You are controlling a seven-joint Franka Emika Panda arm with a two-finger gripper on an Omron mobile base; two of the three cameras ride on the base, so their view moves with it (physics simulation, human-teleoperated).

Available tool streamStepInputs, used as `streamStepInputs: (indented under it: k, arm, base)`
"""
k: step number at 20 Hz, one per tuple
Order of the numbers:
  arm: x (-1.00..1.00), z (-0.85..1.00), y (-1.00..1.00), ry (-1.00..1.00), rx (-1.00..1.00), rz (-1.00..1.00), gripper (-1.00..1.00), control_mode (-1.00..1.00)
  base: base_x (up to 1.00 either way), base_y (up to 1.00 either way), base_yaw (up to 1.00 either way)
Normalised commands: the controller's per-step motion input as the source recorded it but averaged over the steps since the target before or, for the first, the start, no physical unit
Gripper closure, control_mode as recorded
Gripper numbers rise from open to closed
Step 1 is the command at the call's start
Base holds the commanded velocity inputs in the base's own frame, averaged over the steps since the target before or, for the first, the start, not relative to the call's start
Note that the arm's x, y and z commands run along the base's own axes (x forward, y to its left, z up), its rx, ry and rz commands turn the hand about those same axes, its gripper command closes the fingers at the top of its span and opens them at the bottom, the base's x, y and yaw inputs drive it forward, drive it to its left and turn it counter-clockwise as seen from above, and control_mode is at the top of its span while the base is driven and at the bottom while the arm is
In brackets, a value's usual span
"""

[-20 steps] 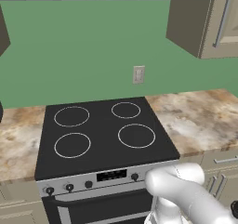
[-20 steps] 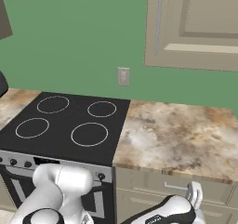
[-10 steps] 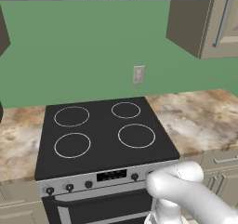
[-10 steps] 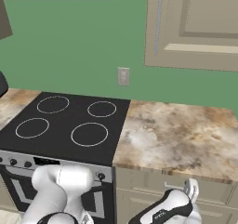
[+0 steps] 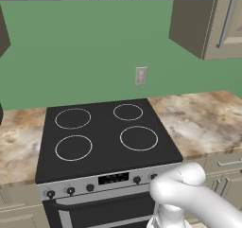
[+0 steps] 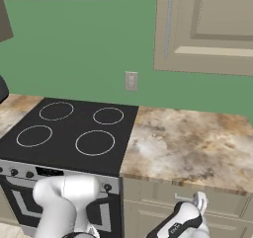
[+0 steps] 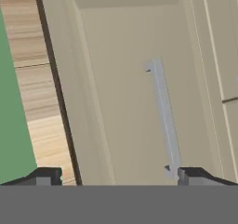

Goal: Take the tongs from the drawer on the right and place them on the dining counter next to the tray containing the kebab skewer.

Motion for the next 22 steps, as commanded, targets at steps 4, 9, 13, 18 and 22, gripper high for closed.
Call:
streamStepInputs:
  k: [4, 9, 13, 18, 22]
  arm:
    - [0.40, -0.36, 0.00, -0.01, 0.00, 0.00, -1.00, -1.00]
    - [0.34, -0.44, 0.00, -0.01, 0.00, 0.00, -1.00, -1.00]
    - [0.33, -0.42, 0.00, -0.03, 0.00, 0.00, -1.00, -1.00]
    - [0.33, -0.33, 0.00, -0.08, 0.00, 0.00, -1.00, -1.00]
    - [0.22, -0.41, 0.00, -0.10, 0.00, 0.00, -1.00, -1.00]
  base:
    - [0.00, 0.00, 0.00]
    - [0.00, 0.00, 0.00]
    - [0.00, 0.00, 0.00]
    - [0.00, 0.00, 0.00]
    - [0.00, 0.00, 0.00]
